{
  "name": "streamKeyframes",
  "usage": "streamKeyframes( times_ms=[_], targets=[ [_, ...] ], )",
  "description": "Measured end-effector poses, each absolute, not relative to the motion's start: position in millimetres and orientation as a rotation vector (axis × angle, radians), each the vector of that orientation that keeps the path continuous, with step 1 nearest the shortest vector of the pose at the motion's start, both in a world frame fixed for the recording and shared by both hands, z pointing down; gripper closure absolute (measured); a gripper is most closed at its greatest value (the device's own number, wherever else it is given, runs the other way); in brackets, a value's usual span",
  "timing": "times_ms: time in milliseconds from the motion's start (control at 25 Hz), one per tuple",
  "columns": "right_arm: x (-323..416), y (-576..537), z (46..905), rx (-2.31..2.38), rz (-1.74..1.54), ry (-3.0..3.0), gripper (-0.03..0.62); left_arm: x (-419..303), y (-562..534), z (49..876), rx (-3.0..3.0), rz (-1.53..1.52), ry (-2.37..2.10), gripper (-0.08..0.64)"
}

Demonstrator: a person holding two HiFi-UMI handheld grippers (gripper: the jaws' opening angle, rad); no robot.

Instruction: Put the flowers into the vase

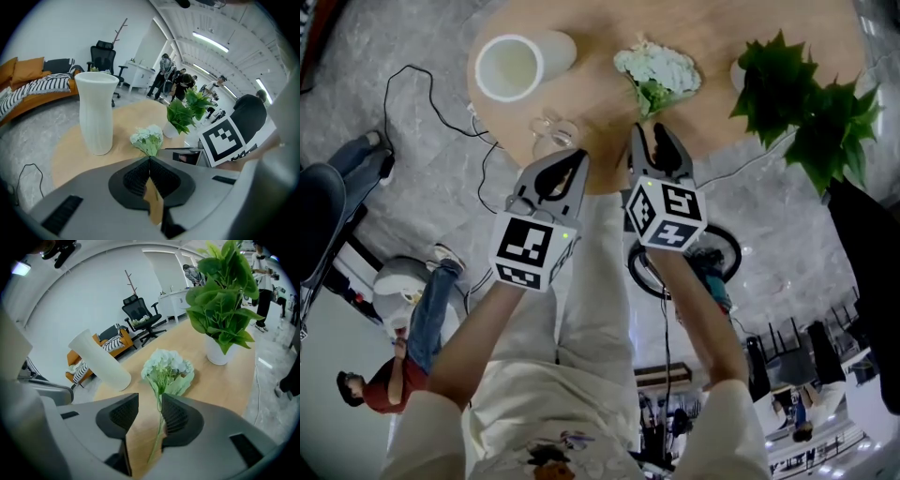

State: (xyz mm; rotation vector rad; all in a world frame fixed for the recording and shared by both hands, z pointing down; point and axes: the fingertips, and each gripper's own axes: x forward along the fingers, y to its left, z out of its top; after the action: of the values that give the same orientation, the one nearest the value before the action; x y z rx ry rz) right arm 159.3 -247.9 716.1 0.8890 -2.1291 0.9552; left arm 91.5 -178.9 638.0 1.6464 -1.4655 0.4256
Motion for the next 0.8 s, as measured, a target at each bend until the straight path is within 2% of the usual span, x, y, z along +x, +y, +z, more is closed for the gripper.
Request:
streamKeyframes(
  times_ms=[800],
  targets=[
    [162, -245, 775, 0.865, 1.054, -1.936, 0.445, 84, -185, 653, 1.604, 0.409, -1.462, 0.551]
  ],
)
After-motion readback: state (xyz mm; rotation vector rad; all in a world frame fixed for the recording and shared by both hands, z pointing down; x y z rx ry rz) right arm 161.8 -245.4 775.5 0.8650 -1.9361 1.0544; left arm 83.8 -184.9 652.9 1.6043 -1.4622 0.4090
